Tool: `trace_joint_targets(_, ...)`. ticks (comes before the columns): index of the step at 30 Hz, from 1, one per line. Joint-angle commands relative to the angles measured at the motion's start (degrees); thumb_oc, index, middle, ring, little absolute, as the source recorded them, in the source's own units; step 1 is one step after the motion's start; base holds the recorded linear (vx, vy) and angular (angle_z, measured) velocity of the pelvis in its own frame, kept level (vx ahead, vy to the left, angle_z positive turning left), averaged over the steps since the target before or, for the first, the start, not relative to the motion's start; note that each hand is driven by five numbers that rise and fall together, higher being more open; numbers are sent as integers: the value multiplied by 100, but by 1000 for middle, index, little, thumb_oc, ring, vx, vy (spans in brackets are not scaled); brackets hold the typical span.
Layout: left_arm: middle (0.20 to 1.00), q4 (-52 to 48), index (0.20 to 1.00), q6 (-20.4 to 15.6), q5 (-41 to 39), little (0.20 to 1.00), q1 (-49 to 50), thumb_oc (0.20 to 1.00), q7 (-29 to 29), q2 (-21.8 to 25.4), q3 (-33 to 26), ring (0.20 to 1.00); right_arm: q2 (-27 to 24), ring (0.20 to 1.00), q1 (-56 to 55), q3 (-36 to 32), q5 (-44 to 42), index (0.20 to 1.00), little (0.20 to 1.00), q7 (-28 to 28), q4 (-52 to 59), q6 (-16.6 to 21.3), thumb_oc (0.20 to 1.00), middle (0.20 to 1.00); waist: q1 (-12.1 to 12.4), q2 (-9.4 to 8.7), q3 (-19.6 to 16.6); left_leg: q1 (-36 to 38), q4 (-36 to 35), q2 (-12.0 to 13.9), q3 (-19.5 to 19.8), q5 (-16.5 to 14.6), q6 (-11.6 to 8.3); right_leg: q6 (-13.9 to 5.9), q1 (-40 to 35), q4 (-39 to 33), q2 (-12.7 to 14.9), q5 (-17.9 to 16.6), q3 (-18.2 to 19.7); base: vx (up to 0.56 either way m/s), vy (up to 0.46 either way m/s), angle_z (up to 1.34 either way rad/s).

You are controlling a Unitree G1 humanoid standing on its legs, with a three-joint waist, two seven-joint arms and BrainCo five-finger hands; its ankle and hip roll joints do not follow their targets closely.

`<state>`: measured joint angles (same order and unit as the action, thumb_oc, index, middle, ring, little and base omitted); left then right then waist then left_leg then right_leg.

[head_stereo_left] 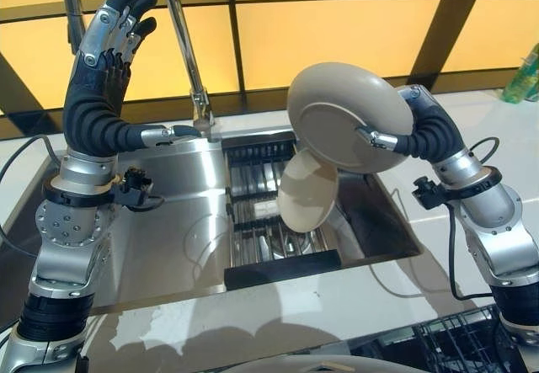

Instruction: Pick up plates and place into dishwasher.

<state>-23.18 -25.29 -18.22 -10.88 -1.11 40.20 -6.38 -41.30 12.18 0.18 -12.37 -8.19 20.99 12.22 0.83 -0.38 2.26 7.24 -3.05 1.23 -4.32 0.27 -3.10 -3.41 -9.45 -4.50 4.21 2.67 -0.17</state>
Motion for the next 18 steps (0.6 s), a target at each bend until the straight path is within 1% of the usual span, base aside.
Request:
trace_joint_targets(1,1000,279,1000,-334,135,1000,110,1000,-251,97,-481,1000,-104,200,153,-404,-20,200,200,284,-6,257,200,200,60,-304,-219,-601,1458,-366,749,-1014,160,25,416,441,-119,-6,49,-53,25,-36)
trace_joint_targets(2,1000,276,1000,-320,239,1000,178,1000,-322,136,-569,1000,-133,200,242,-365,-91,200,200,334,-35,218,200,200,109,-320,-177,-638,1491,-471,1091,-1010,236,44,497,545,-131,-27,199,-47,55,-47)
trace_joint_targets(4,1000,310,1000,-374,319,1000,275,1000,-345,162,-642,1000,-115,200,350,-316,-62,200,200,460,-111,159,200,200,150,-290,-151,-586,1428,-546,1411,-1050,319,51,548,642,-148,24,373,-35,136,-57)
trace_joint_targets(5,1000,315,1000,-378,252,1000,316,1000,-336,165,-660,1000,-89,200,361,-316,-7,200,200,537,-143,134,200,200,117,-246,-146,-530,1334,-540,1389,-1037,349,41,563,661,-149,43,431,-30,203,-60)
trace_joint_targets(7,1000,310,1000,-338,50,1000,362,1000,-195,144,-680,1000,-36,200,237,-408,123,200,200,618,-156,104,200,200,27,-163,-150,-436,1137,-460,1224,-973,346,-9,613,706,-109,53,474,-42,242,-74)
trace_joint_targets(9,1000,348,1000,-212,70,1000,357,1000,-169,134,-643,1000,65,200,-33,-562,173,200,200,561,-162,200,200,200,-132,-82,-145,-318,881,-466,1160,-923,368,-149,722,708,-13,-49,621,-46,235,-101)
trace_joint_targets(10,1000,356,1000,-182,56,1000,337,1000,-163,140,-623,1000,77,200,-82,-590,187,200,200,566,-151,192,200,200,-138,-71,-145,-290,822,-467,1134,-903,374,-172,740,703,-1,-71,663,-75,223,-98)
trace_joint_targets(11,1000,396,1000,-87,116,1000,223,1000,-244,164,-532,1000,121,200,-215,-657,254,200,200,562,-170,246,200,200,-262,-39,-108,-232,694,-489,1092,-897,398,-303,876,690,98,-206,766,-72,192,-72)
trace_joint_targets(13,1000,446,1000,-45,78,1000,130,1000,-268,208,-482,1000,132,200,-331,-748,302,200,200,566,-180,237,200,200,-334,-37,-72,-190,618,-526,1056,-915,424,-424,1016,656,199,-349,848,-95,176,-44)
trace_joint_targets(14,1000,494,1000,-91,122,1000,115,1000,-291,221,-477,1000,129,200,-465,-830,296,200,200,571,-169,268,200,200,-422,-39,-26,-168,593,-547,1010,-953,437,-531,1176,620,292,-499,900,-108,132,-26)
trace_joint_targets(16,1000,528,1000,-120,159,1000,156,1000,-299,249,-515,1000,135,200,-572,-911,254,200,200,593,-188,274,200,200,-463,-52,7,-152,578,-569,896,-998,451,-644,1368,557,403,-680,857,-105,93,-24)
trace_joint_targets(18,1000,572,1000,-111,196,1000,228,1000,-354,267,-555,1000,137,200,-592,-935,185,200,200,576,-302,322,200,200,-461,-43,39,-113,538,-525,716,-1008,473,-686,1542,647,463,-747,647,-82,47,-41)
